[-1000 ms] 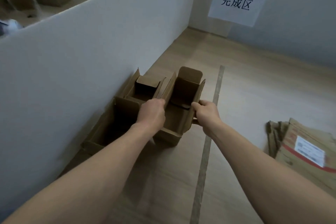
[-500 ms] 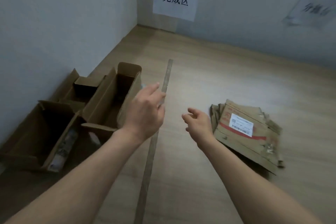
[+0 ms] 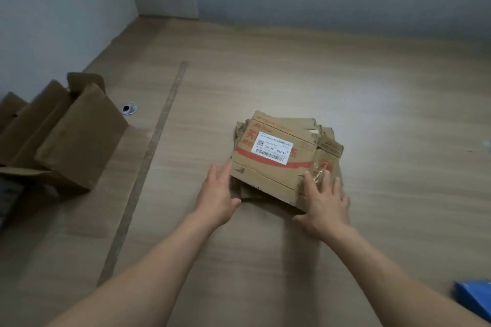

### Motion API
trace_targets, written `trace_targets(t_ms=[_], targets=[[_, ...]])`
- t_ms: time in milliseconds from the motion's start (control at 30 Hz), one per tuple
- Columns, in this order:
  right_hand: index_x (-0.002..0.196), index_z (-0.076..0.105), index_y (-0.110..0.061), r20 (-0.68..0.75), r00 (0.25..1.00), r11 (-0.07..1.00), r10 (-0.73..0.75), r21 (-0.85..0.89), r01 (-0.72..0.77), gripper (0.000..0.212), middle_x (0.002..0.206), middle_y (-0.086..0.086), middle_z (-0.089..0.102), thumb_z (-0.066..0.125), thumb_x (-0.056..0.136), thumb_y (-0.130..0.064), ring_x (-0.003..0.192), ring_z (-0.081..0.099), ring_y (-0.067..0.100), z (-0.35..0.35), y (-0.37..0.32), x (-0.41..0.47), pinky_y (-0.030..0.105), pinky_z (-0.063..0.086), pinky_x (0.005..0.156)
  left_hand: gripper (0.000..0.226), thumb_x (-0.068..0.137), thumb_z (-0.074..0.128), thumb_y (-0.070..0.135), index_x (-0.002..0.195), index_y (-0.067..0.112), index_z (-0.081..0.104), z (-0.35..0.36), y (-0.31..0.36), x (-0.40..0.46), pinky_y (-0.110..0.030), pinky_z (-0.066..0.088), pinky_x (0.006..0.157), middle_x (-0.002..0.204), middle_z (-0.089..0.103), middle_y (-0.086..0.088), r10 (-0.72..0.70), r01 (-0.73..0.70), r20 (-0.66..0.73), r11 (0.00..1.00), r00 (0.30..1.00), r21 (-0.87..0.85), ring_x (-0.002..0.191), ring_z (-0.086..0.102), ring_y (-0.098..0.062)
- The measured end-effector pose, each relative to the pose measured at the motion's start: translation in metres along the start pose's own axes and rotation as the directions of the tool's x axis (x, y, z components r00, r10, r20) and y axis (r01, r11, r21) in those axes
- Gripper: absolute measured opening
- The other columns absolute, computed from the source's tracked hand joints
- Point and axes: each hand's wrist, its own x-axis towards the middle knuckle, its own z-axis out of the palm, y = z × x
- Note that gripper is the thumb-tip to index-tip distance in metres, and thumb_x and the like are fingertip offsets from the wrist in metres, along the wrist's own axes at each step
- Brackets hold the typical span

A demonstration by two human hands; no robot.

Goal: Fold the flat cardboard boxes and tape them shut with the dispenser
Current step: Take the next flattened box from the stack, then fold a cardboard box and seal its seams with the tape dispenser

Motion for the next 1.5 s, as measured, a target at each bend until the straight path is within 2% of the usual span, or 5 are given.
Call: trace_targets(t_ms=[200, 567, 933, 1133, 1500], targets=[[0.157, -0.004, -0.038, 0.038, 0.999, 0.989, -0.006, 0.150, 0.000, 0.118, 0.167, 0.016, -0.012, 0.079, 0.076, -0.057, 0.154, 0.005, 0.041, 0.011, 0.020, 0.016, 0.051, 0.018, 0.124, 0.104, 0.082, 0.079, 0.026, 0.157, 0.025, 0.007, 0.013, 0.017, 0.030, -0.042, 0.019, 0.122, 0.164, -0.012, -0.012, -0.039, 0.026, 0.052, 0.976, 0.998, 0.218, 0.151, 0.002, -0.033], [0.157, 0.033, -0.024, -0.133, 0.991, 0.876, -0.023, 0.475, 0.084, 0.085, 0.162, 0.001, 0.029, 0.065, 0.085, -0.054, 0.143, 0.036, 0.026, -0.011, 0.037, 0.001, 0.039, 0.035, 0.115, 0.099, 0.071, 0.083, 0.051, 0.151, 0.022, 0.033, -0.011, 0.042, 0.041, -0.035, 0.042, 0.107, 0.137, 0.037, -0.006, 0.080, -0.076, -0.044, 0.994, 0.996, 0.084, 0.124, 0.046, -0.021], [0.073, 0.052, -0.004, -0.511, 0.811, 0.750, 0.287, 0.647, 0.142, 0.021, 0.063, 0.004, 0.052, 0.056, 0.093, -0.011, 0.066, 0.046, 0.029, -0.138, 0.041, -0.071, 0.020, 0.034, 0.052, 0.004, 0.081, 0.063, 0.010, 0.085, 0.012, 0.063, -0.067, 0.116, -0.015, -0.035, 0.041, 0.068, 0.085, 0.068, -0.012, 0.271, -0.318, -0.340, 0.944, 0.901, -0.091, 0.083, 0.059, -0.035], [0.088, 0.057, -0.017, -0.343, 0.886, 0.776, 0.311, 0.630, -0.029, 0.018, 0.081, 0.009, 0.065, 0.050, 0.074, -0.007, 0.075, 0.067, 0.036, -0.158, 0.072, -0.115, 0.052, 0.060, 0.065, 0.020, 0.075, 0.072, 0.012, 0.071, 0.017, 0.054, -0.074, 0.130, -0.044, -0.031, 0.041, 0.062, 0.070, 0.059, 0.000, 0.042, -0.183, -0.331, 0.895, 0.943, -0.406, 0.072, 0.056, -0.025], [0.088, 0.061, -0.011, 0.158, 0.952, 0.703, 0.261, 0.645, -0.300, 0.017, 0.072, 0.016, 0.067, 0.049, 0.079, -0.003, 0.058, 0.064, 0.030, -0.075, 0.157, -0.142, 0.035, 0.051, 0.051, 0.041, 0.067, 0.080, 0.034, 0.059, 0.018, 0.044, 0.027, 0.145, -0.122, -0.036, 0.047, 0.058, 0.060, 0.058, 0.005, 0.018, -0.054, -0.170, 0.977, 0.985, -0.208, 0.063, 0.057, -0.019]])
